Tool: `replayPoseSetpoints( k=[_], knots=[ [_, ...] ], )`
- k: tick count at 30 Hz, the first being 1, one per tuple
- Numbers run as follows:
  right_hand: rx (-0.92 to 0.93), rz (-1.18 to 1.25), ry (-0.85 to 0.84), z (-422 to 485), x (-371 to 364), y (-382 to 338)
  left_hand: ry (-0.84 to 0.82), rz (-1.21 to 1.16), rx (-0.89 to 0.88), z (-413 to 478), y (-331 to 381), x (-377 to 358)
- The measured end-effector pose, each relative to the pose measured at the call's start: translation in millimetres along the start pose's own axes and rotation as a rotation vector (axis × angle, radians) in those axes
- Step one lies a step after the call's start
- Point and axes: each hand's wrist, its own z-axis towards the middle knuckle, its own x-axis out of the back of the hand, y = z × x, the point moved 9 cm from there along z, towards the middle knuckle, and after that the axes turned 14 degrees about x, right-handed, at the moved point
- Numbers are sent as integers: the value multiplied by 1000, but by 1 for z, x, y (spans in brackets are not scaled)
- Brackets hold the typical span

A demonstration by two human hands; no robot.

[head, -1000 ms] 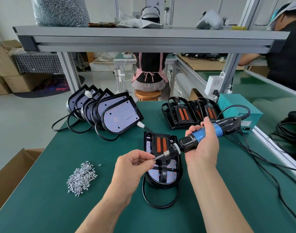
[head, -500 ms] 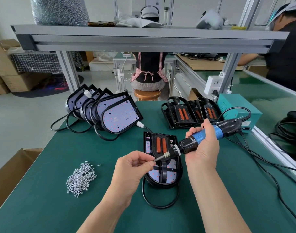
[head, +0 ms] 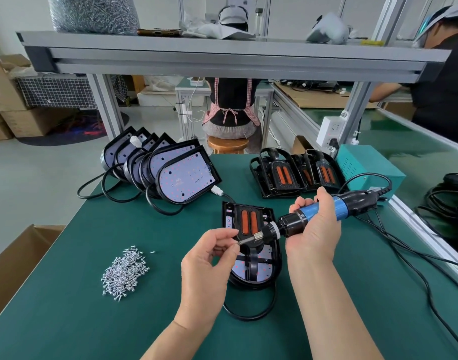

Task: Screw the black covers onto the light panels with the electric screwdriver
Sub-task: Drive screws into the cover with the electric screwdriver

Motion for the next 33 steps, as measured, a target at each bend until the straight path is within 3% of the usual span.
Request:
replayPoseSetpoints(
  k=[6,13,22,26,28,33],
  knots=[
    [-78,-27,39,-3,9,10,102,430,-516,-21,32,-2],
    [-80,-31,58,-4,12,14,100,452,-563,-22,31,-3],
    [43,-57,-6,2,-1,1,101,423,-309,-3,8,6],
    [141,-88,-61,5,-11,-11,60,419,25,10,-28,10],
    [191,-98,-115,4,-19,-15,-6,499,139,14,-41,3],
    [321,-143,-271,-10,-43,-23,-38,726,221,20,-44,-18]
  ],
)
